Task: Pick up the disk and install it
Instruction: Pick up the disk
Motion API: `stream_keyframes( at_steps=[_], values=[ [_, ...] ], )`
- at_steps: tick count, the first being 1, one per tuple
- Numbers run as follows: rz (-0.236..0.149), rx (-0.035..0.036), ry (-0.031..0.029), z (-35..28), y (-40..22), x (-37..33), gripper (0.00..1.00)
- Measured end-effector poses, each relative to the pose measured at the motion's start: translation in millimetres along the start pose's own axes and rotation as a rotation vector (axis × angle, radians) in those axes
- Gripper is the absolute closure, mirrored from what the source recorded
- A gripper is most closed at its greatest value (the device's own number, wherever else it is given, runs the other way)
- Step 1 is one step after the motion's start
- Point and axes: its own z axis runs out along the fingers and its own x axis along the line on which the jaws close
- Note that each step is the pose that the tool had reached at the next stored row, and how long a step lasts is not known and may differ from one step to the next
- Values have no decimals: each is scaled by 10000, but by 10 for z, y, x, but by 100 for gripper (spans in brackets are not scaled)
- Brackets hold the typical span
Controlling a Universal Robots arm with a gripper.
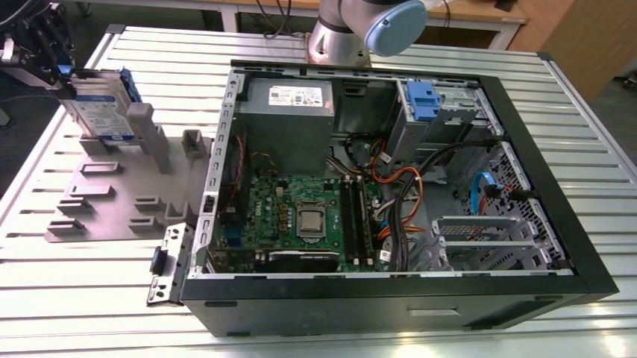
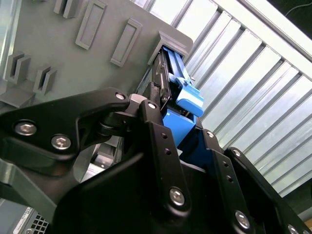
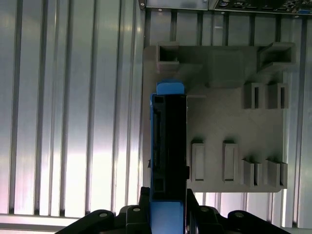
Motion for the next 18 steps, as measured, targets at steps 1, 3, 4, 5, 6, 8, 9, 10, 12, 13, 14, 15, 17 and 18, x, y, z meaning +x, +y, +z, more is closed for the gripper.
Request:
stream_keyframes(
  at_steps=[1,3,4,5,6,8,9,10,12,13,14,15,17,18],
  values=[
    [1,0,0,-2,0,0,64],
    [1,0,0,-7,0,0,64],
    [1,1,0,-9,0,0,64],
    [1,0,0,-10,0,0,64],
    [1,0,0,-11,0,0,64],
    [1,1,-1,-14,0,0,64],
    [1,1,-1,-16,0,0,64],
    [1,1,0,-18,0,0,64],
    [1,-1,0,-20,0,0,64],
    [1,0,0,-34,0,1,64],
    [1,1,-1,-47,0,1,64],
    [1,1,-1,-48,0,1,64],
    [1,1,-1,-52,0,1,64],
    [1,2,-1,-55,0,1,64]
  ],
)
